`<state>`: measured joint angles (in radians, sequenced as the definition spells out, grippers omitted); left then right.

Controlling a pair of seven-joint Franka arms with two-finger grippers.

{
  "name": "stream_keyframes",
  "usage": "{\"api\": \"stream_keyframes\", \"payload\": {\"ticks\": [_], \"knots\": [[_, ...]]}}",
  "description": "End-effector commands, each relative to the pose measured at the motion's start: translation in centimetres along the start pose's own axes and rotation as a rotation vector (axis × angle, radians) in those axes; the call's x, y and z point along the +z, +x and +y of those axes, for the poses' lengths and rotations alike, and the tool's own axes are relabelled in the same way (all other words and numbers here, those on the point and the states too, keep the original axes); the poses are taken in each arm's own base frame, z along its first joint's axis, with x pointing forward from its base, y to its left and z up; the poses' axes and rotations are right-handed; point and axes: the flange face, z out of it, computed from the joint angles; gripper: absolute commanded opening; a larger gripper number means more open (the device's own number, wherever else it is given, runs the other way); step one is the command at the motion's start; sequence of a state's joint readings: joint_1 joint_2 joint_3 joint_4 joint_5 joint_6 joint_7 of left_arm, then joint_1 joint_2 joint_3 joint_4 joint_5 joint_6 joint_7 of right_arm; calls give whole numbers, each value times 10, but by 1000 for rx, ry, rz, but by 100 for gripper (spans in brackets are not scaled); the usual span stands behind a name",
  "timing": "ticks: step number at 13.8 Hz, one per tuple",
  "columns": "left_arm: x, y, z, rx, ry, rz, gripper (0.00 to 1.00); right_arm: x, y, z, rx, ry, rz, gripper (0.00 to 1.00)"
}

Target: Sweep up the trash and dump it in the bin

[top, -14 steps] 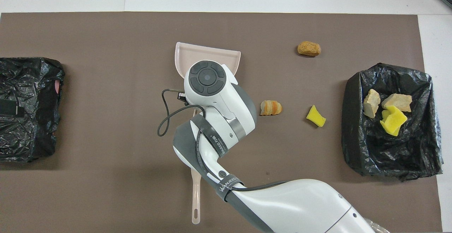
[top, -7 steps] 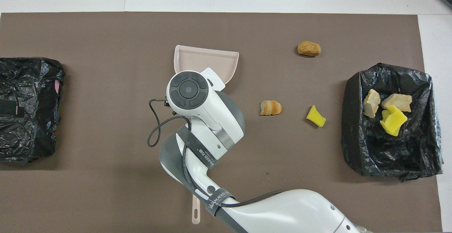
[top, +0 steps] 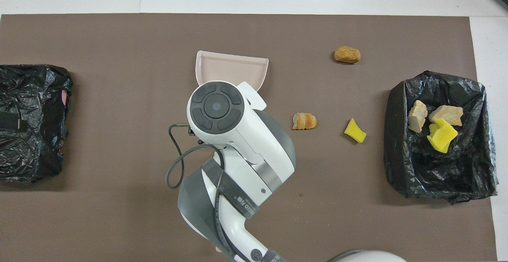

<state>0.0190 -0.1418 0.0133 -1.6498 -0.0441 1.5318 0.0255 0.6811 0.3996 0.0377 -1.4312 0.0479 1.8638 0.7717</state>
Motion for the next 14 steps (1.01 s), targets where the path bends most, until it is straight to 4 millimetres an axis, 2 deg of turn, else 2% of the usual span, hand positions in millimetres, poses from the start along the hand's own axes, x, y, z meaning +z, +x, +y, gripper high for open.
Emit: {"api": "stream_keyframes", "payload": {"ticks": [1, 5, 6, 7, 8, 11, 13, 14], "knots": [[-5, -3, -1, -8, 5, -7, 100, 13, -57, 13, -33, 0, -44, 100], [-5, -3, -1, -8, 5, -7, 100, 49, -121, 31, -13, 55, 8, 100], [-5, -3, -1, -8, 5, -7, 100, 53, -130, 35, -18, 50, 4, 100], [-5, -3, -1, -10, 5, -7, 100, 56, -136, 32, -13, 46, 0, 100], [-5, -3, -1, -8, 5, -7, 100, 67, -155, 19, -13, 39, -9, 100], [-5, -3, -1, -8, 5, -7, 100, 105, -182, 4, 16, 36, -9, 98], [-5, -3, 8, 9, 5, -8, 100, 127, -196, -6, 31, 27, -14, 88], [-5, -3, 15, 13, 5, -7, 100, 131, -198, -7, 31, 24, -16, 84]]}}
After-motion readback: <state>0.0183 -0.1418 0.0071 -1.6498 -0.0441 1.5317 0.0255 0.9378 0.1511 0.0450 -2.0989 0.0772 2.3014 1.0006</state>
